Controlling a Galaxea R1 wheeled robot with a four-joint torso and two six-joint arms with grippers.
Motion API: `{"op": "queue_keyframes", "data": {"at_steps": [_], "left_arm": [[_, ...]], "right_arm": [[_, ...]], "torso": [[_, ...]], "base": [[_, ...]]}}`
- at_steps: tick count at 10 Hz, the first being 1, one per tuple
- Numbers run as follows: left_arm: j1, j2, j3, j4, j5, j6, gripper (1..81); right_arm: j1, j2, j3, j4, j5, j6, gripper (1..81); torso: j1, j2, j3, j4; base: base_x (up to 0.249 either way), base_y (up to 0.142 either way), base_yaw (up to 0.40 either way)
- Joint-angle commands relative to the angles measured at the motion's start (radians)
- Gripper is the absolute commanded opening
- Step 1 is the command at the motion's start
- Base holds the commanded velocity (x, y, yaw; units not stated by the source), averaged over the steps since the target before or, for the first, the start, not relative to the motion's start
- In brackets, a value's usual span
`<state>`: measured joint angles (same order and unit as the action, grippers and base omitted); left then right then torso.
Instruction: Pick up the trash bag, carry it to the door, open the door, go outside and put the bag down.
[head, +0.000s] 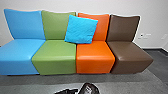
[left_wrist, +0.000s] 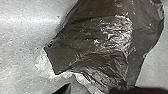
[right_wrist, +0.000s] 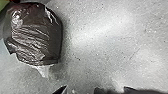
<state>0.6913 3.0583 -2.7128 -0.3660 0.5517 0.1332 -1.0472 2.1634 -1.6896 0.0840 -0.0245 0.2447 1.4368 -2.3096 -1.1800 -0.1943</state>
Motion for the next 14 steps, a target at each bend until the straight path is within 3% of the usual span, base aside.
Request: {"op": "queue_keyframes", "data": {"at_steps": [1, 3, 4, 7, 10, 12, 14], "left_arm": [[-0.129, 0.014, 0.005, -0.008, 0.070, 0.000, 81.1], [-0.146, 0.014, 0.004, -0.008, 0.070, 0.000, 81.1], [-0.155, 0.011, 0.002, -0.008, 0.071, 0.002, 81.1], [-0.179, 0.004, 0.002, -0.014, 0.059, 0.000, 81.1], [-0.192, 0.018, 0.001, -0.011, -0.001, 0.000, 81.1], [-0.195, 0.028, -0.001, -0.011, -0.001, 0.000, 81.1], [-0.203, 0.042, -0.001, -0.010, -0.003, 0.000, 81.1]], "right_arm": [[0.066, -0.066, 0.013, 0.013, -0.049, 0.001, 81.1], [0.068, -0.066, 0.013, 0.014, -0.049, 0.001, 81.1], [0.069, -0.064, 0.013, 0.014, -0.049, 0.001, 81.1], [0.071, -0.058, 0.009, 0.013, -0.049, 0.001, 81.1], [0.066, -0.061, 0.010, 0.013, -0.049, 0.002, 81.1], [0.065, -0.058, 0.009, 0.013, -0.049, 0.001, 81.1], [0.066, -0.058, 0.010, 0.013, -0.049, 0.002, 81.1]], "torso": [[0.063, -0.097, -0.093, 0.000], [0.103, -0.161, -0.152, 0.000], [0.061, -0.097, -0.092, 0.000], [0.086, -0.141, -0.137, 0.000], [0.087, -0.142, -0.135, 0.000], [0.087, -0.142, -0.232, 0.000], [0.087, -0.143, -0.271, 0.000]], "base": [[0.000, 0.000, 0.000], [0.000, 0.000, 0.000], [0.000, 0.000, 0.000], [0.000, 0.000, 0.000], [0.000, 0.000, 0.000], [0.000, 0.000, 0.000], [0.000, 0.000, 0.000]]}}
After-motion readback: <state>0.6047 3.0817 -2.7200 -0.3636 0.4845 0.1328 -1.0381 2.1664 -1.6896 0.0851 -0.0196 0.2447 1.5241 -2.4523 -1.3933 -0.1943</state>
